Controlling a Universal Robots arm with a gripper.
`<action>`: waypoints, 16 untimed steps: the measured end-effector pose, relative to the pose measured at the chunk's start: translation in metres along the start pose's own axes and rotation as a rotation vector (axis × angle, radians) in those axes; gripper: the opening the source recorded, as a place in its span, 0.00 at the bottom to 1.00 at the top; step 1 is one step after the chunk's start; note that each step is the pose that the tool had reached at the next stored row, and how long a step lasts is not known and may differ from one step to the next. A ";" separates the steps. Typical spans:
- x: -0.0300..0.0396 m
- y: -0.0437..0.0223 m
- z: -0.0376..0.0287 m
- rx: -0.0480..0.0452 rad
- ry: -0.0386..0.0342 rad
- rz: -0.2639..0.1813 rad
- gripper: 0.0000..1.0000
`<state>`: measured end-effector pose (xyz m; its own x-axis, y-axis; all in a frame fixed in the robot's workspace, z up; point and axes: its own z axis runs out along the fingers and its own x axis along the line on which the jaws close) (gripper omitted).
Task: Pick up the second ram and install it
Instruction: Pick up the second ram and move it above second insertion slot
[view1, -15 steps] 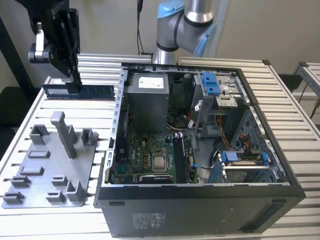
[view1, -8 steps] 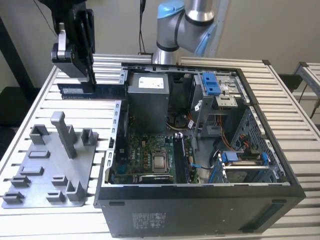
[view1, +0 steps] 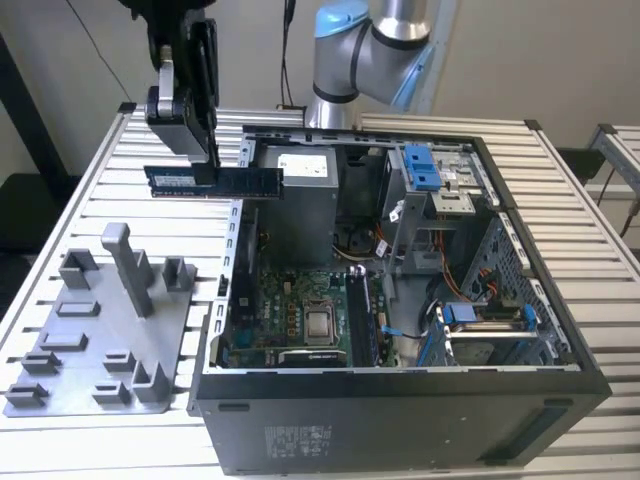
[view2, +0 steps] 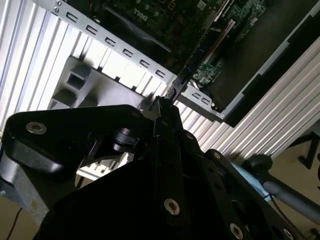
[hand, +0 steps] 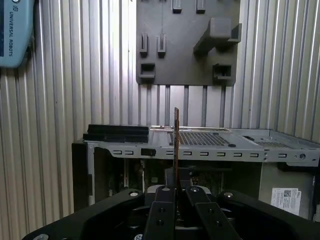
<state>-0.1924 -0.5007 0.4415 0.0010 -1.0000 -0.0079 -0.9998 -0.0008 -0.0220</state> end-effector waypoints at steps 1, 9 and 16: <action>-0.0002 -0.0037 0.0001 0.0000 0.0000 0.000 0.14; -0.0015 -0.0323 0.0007 0.0000 -0.0001 -0.001 0.14; -0.0021 -0.0572 0.0013 0.0000 -0.0001 -0.003 0.14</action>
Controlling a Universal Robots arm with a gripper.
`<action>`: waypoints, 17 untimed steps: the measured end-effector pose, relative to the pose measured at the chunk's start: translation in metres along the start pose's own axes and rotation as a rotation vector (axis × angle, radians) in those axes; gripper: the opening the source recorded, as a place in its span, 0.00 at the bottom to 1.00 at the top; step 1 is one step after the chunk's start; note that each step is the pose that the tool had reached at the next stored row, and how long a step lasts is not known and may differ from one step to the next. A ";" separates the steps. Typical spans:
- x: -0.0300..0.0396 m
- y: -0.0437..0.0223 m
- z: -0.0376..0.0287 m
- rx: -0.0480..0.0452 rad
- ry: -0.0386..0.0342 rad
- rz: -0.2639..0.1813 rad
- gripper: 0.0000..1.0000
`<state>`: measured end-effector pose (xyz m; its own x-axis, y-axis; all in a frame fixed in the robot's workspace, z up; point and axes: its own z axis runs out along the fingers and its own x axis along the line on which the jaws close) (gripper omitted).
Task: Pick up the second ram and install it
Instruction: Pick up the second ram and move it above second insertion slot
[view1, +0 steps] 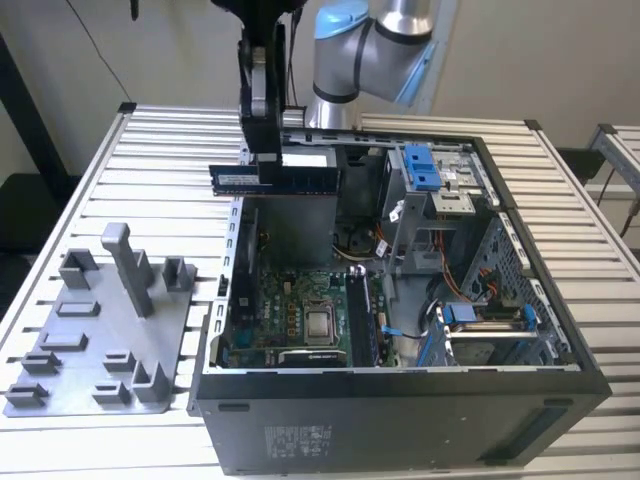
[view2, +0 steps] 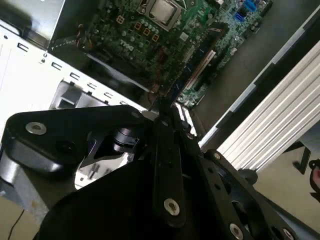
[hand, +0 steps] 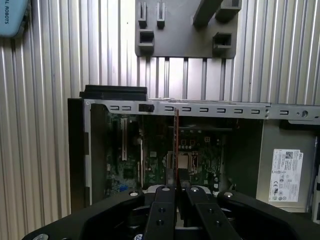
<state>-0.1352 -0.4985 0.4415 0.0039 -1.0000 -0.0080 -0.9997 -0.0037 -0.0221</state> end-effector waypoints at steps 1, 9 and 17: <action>0.0000 -0.0035 0.0001 0.0000 0.0000 0.000 0.14; -0.0004 -0.0319 0.0007 0.0000 -0.0001 -0.003 0.14; -0.0008 -0.0602 0.0013 0.0000 -0.0001 -0.005 0.14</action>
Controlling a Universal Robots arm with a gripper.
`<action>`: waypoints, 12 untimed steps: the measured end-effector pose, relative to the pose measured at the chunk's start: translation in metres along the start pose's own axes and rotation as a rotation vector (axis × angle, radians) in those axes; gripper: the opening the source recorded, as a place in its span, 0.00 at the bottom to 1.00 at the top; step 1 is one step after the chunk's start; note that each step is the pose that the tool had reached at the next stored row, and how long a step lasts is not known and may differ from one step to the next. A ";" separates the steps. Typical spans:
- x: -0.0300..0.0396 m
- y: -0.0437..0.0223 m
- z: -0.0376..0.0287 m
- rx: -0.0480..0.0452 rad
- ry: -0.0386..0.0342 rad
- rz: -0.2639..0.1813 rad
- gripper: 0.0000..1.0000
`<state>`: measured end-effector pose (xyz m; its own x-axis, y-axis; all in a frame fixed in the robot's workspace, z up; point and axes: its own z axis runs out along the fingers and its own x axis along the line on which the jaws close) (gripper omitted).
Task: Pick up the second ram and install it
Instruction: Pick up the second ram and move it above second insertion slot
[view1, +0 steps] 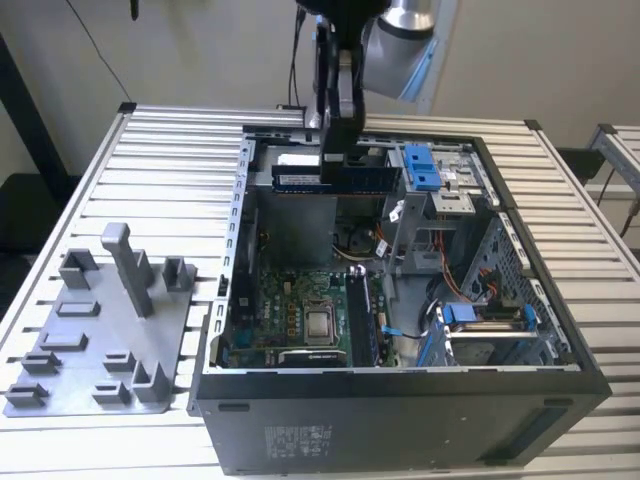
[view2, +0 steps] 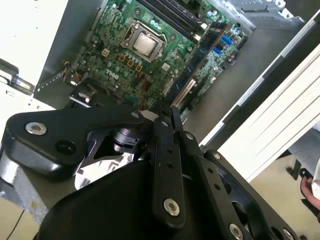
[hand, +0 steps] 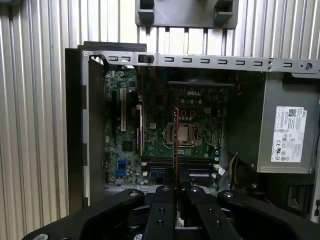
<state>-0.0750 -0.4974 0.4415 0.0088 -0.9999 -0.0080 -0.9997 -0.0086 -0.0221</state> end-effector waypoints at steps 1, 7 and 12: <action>0.0000 -0.0034 0.0000 0.0000 0.0000 0.000 0.14; -0.0003 -0.0250 0.0006 0.0000 -0.0001 -0.002 0.14; -0.0009 -0.0444 0.0010 0.0000 0.0000 -0.002 0.14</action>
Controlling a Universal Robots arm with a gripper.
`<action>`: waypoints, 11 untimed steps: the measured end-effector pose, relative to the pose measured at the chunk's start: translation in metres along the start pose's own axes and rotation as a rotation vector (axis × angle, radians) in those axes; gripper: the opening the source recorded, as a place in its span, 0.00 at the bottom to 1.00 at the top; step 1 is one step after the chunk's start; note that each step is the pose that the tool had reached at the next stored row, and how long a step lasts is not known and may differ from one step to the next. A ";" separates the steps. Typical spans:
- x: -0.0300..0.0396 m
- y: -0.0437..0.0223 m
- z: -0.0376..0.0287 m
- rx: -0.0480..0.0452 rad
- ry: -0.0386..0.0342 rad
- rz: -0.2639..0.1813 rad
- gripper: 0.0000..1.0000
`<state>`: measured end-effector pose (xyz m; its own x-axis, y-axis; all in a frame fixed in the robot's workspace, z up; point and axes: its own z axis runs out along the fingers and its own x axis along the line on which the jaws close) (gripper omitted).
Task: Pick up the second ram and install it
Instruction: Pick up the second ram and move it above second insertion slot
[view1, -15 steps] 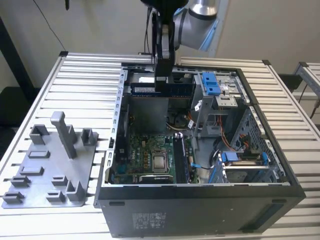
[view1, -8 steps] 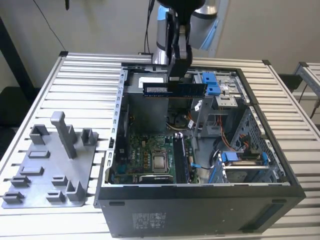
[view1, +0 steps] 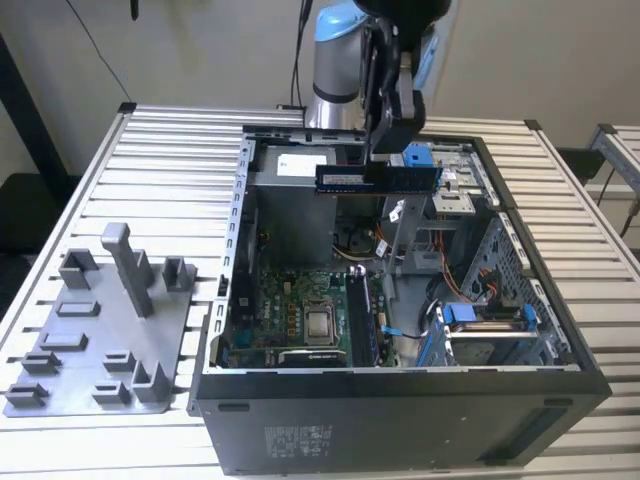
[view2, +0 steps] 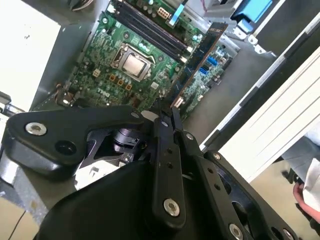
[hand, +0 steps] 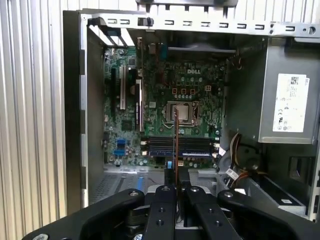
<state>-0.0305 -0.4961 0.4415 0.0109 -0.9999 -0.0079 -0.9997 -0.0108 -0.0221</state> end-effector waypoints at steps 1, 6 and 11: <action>-0.0001 -0.0039 0.0001 0.0000 0.0000 0.000 0.14; -0.0010 -0.0245 0.0006 0.0000 -0.0001 0.000 0.14; -0.0012 -0.0291 0.0006 -0.0001 0.0000 0.000 0.14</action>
<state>-0.0015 -0.4946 0.4415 0.0108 -0.9999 -0.0079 -0.9997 -0.0106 -0.0219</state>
